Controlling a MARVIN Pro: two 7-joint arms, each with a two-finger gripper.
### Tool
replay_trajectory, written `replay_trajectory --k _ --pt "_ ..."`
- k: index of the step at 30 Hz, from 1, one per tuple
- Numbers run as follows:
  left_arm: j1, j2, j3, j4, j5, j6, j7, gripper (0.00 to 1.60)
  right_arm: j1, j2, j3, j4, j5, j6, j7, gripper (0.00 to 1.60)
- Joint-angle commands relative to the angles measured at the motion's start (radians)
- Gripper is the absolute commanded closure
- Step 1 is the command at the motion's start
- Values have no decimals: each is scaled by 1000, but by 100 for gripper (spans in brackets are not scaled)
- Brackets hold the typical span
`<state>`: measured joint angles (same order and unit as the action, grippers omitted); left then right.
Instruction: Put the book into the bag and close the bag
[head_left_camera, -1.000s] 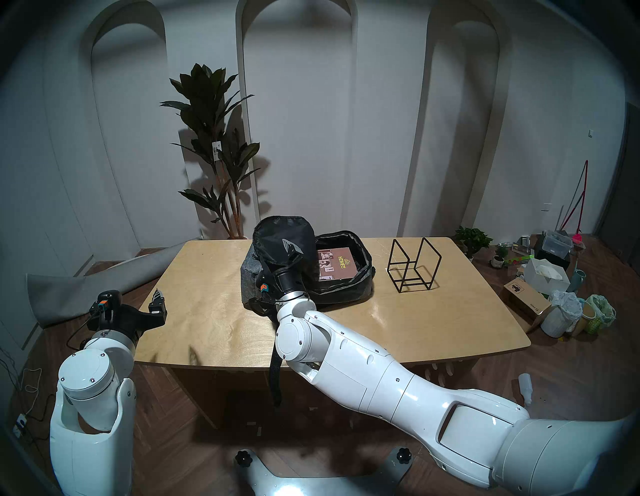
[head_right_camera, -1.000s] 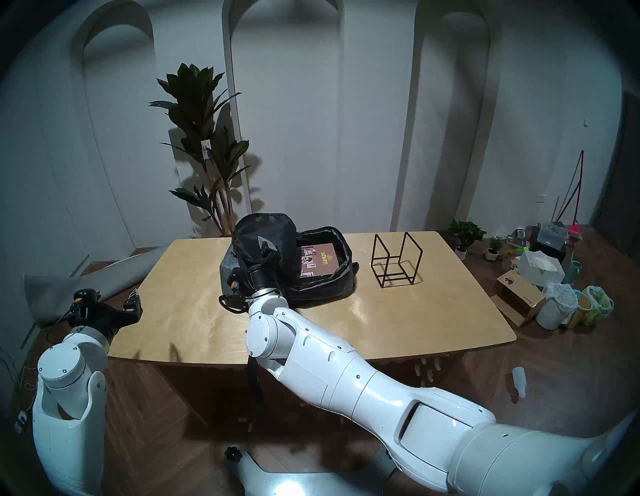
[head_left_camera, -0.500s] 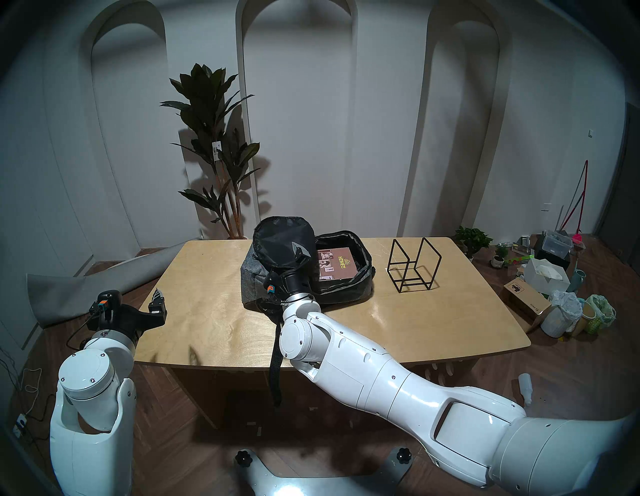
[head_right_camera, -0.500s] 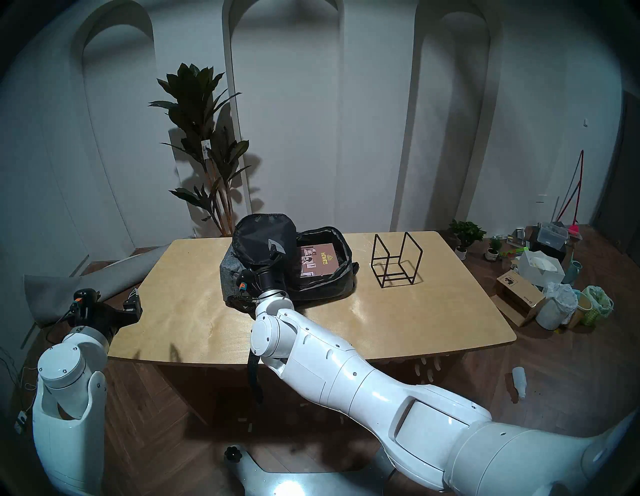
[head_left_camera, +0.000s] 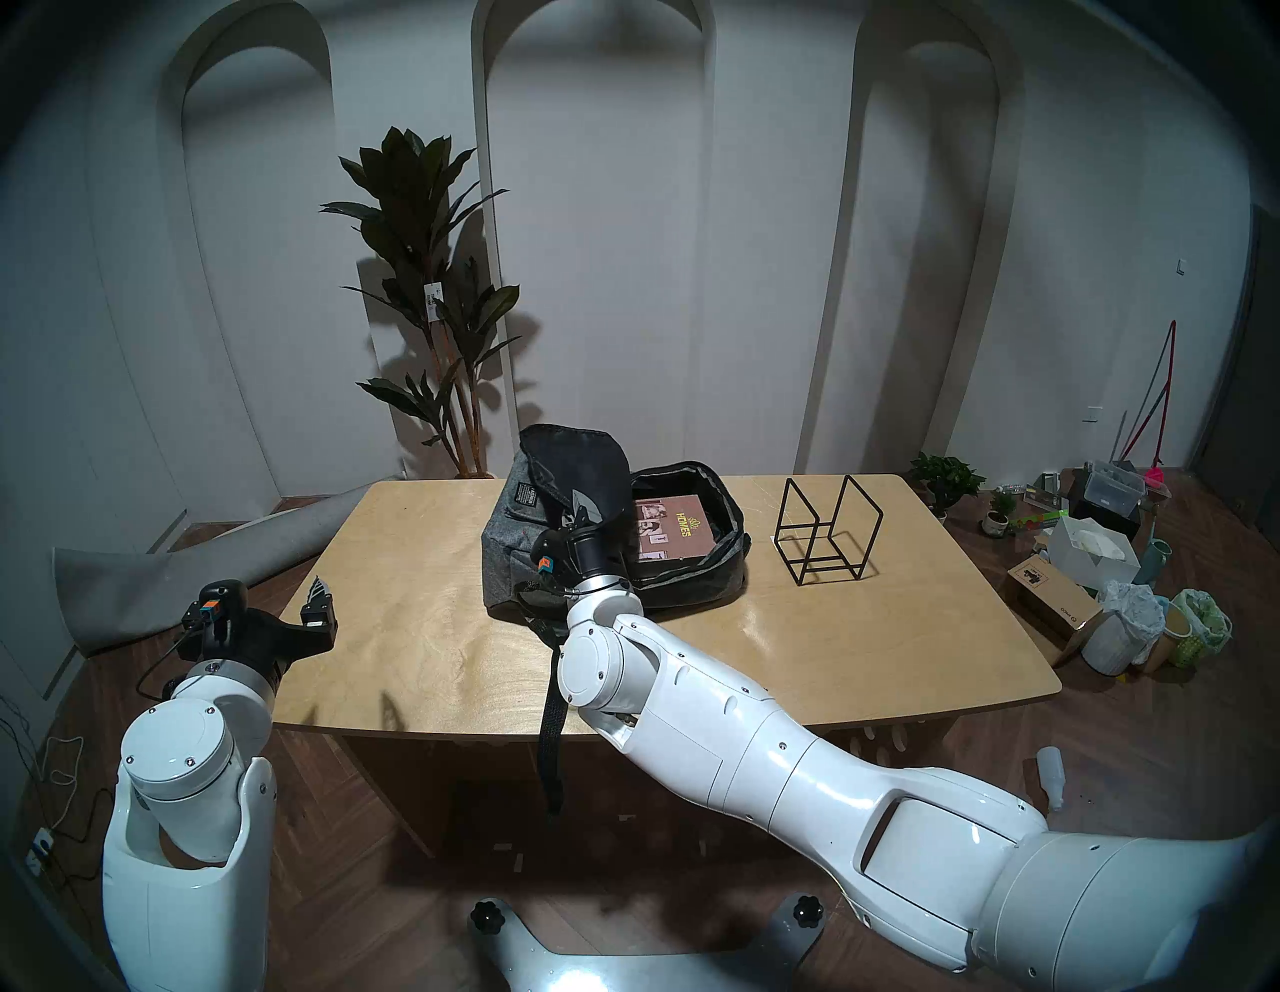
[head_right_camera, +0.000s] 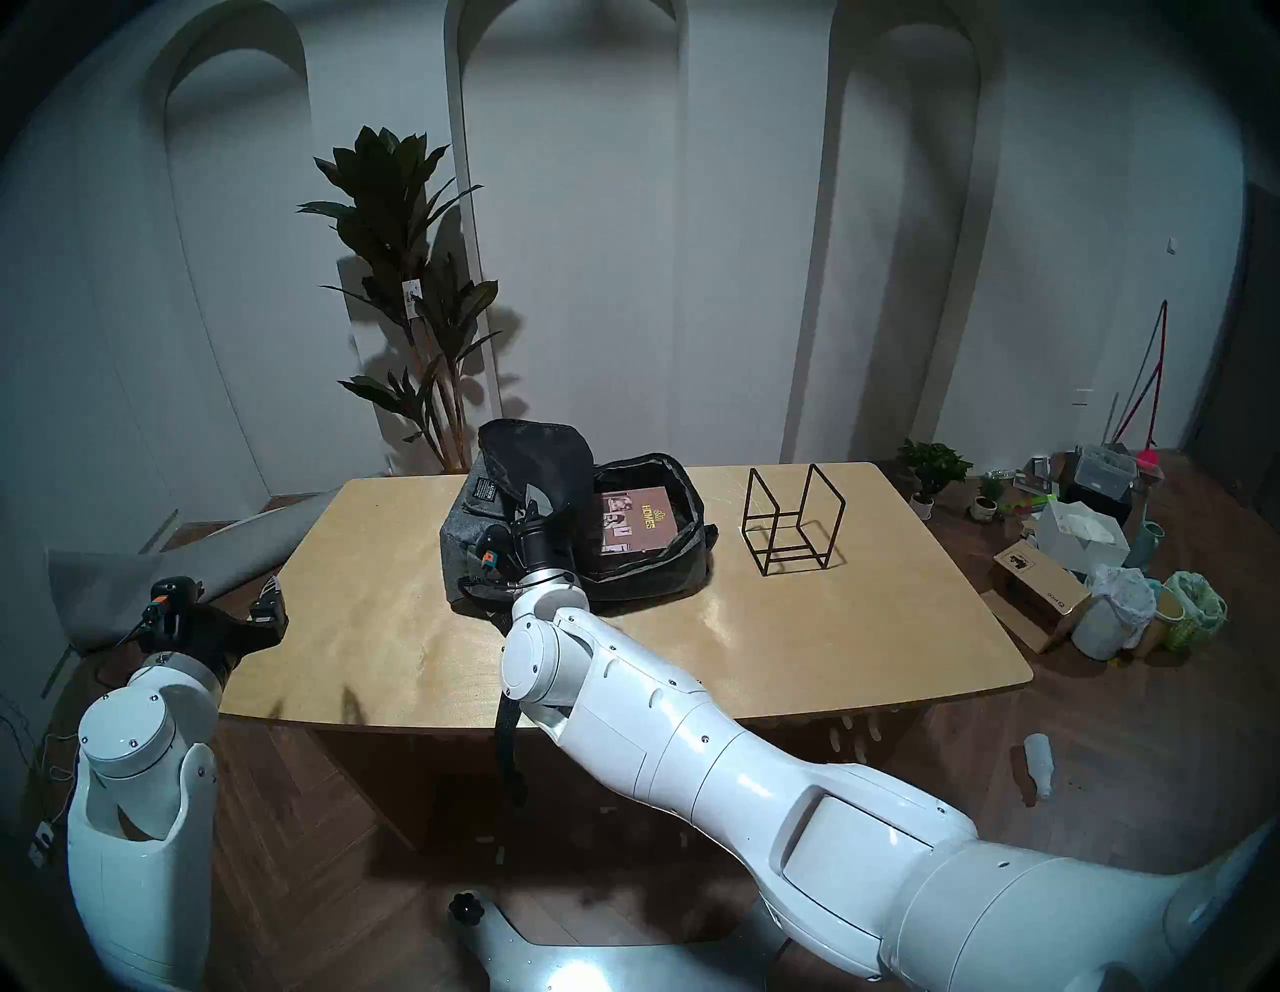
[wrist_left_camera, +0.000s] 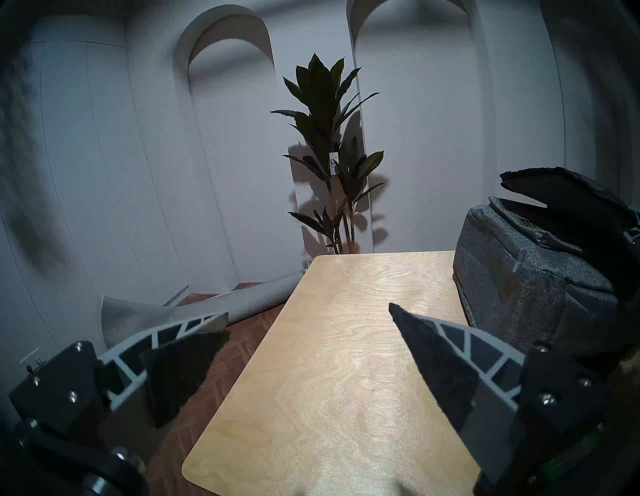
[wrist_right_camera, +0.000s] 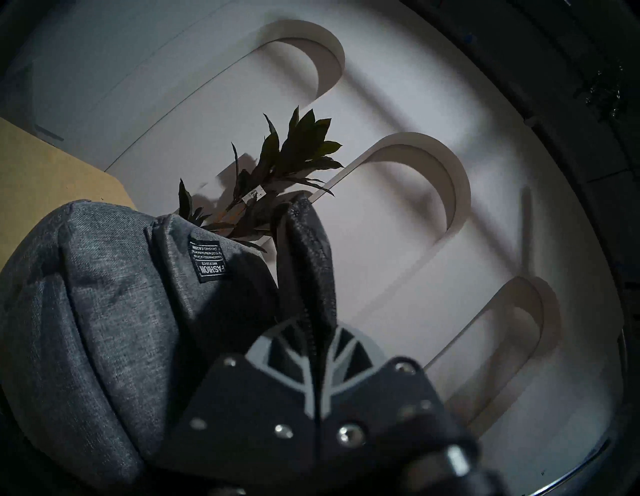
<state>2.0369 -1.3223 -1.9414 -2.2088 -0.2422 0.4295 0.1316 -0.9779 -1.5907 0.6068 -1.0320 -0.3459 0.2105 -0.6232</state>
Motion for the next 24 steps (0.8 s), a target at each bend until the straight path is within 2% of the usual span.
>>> replay_trajectory --k 1,9,18,24 --pt "-6 1 4 -21 3 -11 1 0 1 6 32 -49 9 3 -32 160" --pt "-22 19 27 -15 6 -3 -10 0 -50 40 109 -107 58 45 -71 160" --pt "-51 49 58 -3 16 13 -34 0 -128 59 215 -156 149 85 -123 160" --pt "-72 63 81 3 23 25 -48 0 -179 94 245 -210 179 112 -137 160"
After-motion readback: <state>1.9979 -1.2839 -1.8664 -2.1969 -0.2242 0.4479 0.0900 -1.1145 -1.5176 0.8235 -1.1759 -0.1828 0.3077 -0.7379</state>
